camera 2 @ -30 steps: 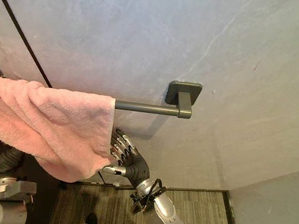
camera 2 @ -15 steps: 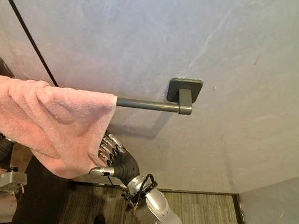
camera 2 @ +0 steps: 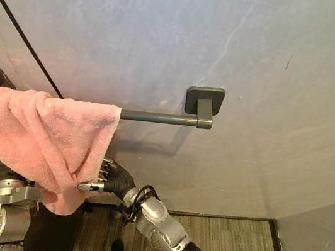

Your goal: Organize washtable

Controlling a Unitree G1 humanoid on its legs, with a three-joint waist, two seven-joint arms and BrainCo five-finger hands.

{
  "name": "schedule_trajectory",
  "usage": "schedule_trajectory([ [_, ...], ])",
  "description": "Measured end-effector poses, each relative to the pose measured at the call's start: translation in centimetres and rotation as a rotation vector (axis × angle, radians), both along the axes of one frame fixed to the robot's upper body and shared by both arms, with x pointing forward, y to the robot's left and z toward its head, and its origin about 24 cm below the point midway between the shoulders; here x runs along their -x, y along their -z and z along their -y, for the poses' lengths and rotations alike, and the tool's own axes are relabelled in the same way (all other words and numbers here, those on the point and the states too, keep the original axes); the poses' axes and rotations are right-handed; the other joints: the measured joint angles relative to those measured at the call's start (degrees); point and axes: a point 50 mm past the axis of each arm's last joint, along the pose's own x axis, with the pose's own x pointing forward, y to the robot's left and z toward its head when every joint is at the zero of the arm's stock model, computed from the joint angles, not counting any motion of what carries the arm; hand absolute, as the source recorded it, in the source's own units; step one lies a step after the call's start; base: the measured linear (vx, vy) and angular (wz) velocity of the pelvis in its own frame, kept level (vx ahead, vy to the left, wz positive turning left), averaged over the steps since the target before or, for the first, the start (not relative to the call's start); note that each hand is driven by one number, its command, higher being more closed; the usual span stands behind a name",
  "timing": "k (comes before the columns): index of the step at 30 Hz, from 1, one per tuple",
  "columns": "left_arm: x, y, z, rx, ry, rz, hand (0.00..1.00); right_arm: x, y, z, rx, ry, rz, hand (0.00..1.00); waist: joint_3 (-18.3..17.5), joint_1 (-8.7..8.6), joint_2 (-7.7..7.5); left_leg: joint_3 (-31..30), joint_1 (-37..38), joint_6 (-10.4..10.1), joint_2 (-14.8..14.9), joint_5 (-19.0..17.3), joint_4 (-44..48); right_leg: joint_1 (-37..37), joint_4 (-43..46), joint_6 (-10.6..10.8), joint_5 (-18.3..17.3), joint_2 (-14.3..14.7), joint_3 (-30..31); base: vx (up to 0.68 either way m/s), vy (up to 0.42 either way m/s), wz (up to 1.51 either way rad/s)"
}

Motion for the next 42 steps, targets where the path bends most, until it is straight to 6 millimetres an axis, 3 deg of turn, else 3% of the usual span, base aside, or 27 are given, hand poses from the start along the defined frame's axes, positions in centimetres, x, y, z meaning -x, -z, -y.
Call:
schedule_trajectory([
  [9, -0.1, 0.0, 0.2, 0.005, 0.005, 0.001, 1.0, -0.1, 0.5, 0.7, 0.051, 0.037, 0.034, 1.0, -0.06, -0.08, 0.08, 0.04, -0.25, -0.01, -0.05, 0.0, -0.07, -0.44, -0.01, 0.0, 0.0, 0.01, -0.06, 0.0, 0.0, 0.0],
  [19, -0.2, 0.4, 0.6, -0.065, 0.039, -0.021, 1.0, -3.3, 0.6, 7.6, 0.132, 0.37, 0.124, 1.0, -0.74, -0.08, 0.19, -0.09, -0.28, 0.09, -0.33, 0.09, -0.38, -0.45, -0.02, 0.0, 0.0, -0.26, -0.16, 0.0, 0.0, 0.01],
  [22, -0.5, 1.2, 1.0, -0.063, 0.09, -0.045, 1.0, -3.3, 0.7, 8.8, 0.138, 0.432, 0.133, 1.0, -0.78, -0.12, 0.14, -0.09, -0.4, 0.22, -0.33, 0.24, -0.39, -0.57, -0.01, 0.05, 0.03, -0.26, -0.11, 0.0, 0.0, 0.0],
  [26, -0.7, 1.8, 2.5, -0.01, 0.208, -0.054, 1.0, -3.5, 0.7, 9.7, 0.133, 0.489, 0.126, 1.0, -0.84, -0.27, 0.01, 0.0, -0.76, 0.27, -0.31, 0.43, -0.39, -1.06, 0.01, 0.12, 0.18, -0.25, 0.19, 0.0, 0.0, -0.02],
  [34, -0.5, 5.3, 4.5, 0.12, 0.345, -0.188, 1.0, -3.7, 0.8, 11.3, 0.096, 0.612, 0.101, 1.0, -1.03, -1.04, -0.97, 1.86, -0.8, 0.28, -0.12, 0.43, -0.39, -1.99, -0.85, 0.11, 1.38, -0.05, 2.13, -0.01, 0.004, -0.12],
  [42, -0.3, 6.9, 4.5, 0.08, 0.338, -0.276, 1.0, -3.6, 1.6, 11.4, 0.093, 0.631, 0.06, 1.0, -1.22, -1.74, -2.04, 3.18, -0.11, 0.27, -0.02, 0.39, -0.41, -2.09, -0.83, 0.15, 1.51, 0.02, 3.17, 0.0, 0.002, -0.07],
])
